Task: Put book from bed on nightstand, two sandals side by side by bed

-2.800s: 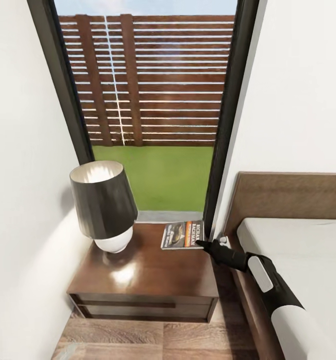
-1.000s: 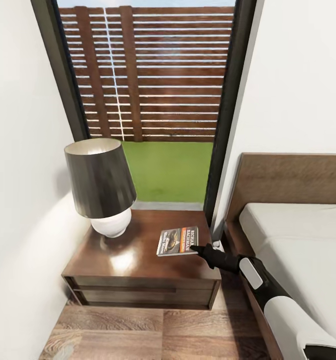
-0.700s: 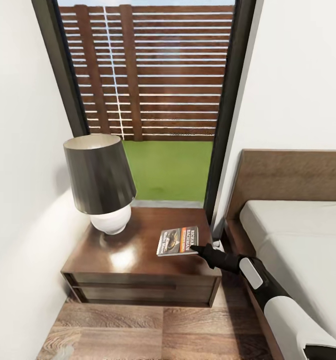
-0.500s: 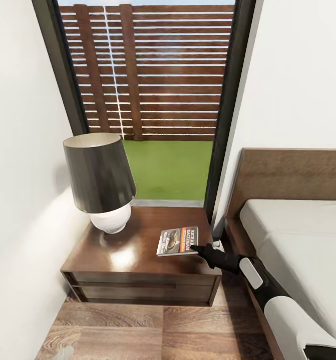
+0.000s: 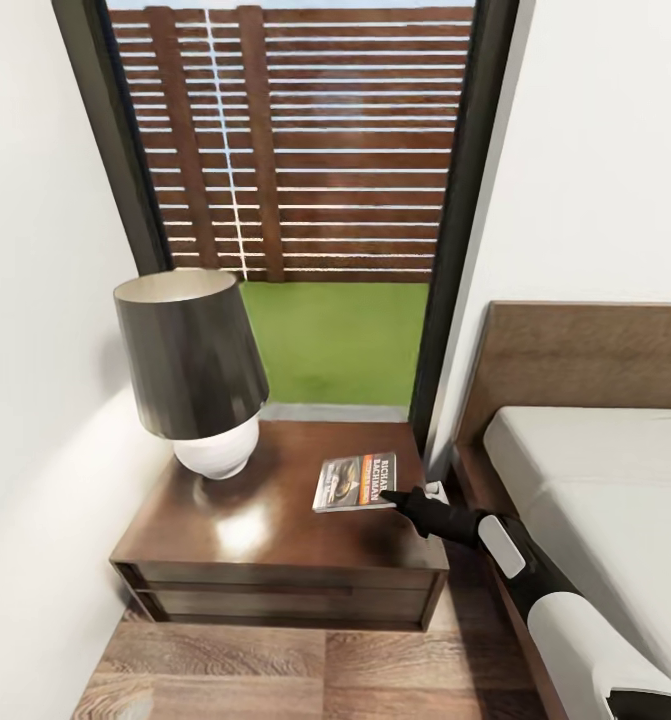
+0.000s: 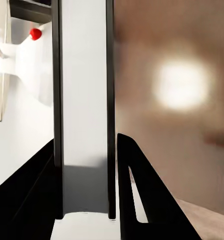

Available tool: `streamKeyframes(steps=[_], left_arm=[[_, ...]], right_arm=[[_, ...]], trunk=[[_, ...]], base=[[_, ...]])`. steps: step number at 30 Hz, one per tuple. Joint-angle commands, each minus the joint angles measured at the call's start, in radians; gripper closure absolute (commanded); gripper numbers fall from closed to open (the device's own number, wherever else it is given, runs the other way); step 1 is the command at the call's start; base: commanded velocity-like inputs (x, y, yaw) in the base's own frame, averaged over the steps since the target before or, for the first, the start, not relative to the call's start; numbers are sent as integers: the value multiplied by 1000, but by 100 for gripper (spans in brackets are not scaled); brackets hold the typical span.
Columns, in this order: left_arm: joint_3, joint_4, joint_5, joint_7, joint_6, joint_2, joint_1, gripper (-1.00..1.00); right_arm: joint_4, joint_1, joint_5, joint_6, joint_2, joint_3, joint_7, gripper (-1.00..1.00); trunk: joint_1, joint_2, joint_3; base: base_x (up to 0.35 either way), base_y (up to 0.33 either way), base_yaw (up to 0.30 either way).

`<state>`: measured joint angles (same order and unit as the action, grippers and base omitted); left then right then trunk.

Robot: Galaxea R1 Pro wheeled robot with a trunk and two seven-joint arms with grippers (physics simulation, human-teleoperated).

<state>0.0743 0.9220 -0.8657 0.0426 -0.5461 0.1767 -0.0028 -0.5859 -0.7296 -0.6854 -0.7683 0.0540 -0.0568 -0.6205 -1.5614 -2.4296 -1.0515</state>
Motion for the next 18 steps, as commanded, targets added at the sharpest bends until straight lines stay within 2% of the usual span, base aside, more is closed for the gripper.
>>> streamKeyframes(steps=[1,9,12,14,18], left_arm=[[-1,0,-9,4,-5,0,0,-100],[6,-3,-20,4,-6,0,-1,-100],[16,-3,-27,3,-10,0,-1,-100],[37,-3,-39,5,-15,-1,-1,-100],[43,-2,-43,6,-16,-2,-1,-100]], right_arm=[[0,-1,-2,-6,0,-3,-2,100],[0,-1,-2,-6,0,-4,-2,100],[0,-1,-2,-6,0,-4,-2,100],[1,-1,-2,-6,-1,-3,-2,100],[1,-1,-2,-6,-2,-3,-2,100]], trunk=[[0,0,-1],[0,0,-1],[-12,-21,-10],[-19,-35,-17],[-35,-63,-29]], base=[[230,0,0],[97,0,0],[33,0,0],[13,0,0],[6,0,0]])
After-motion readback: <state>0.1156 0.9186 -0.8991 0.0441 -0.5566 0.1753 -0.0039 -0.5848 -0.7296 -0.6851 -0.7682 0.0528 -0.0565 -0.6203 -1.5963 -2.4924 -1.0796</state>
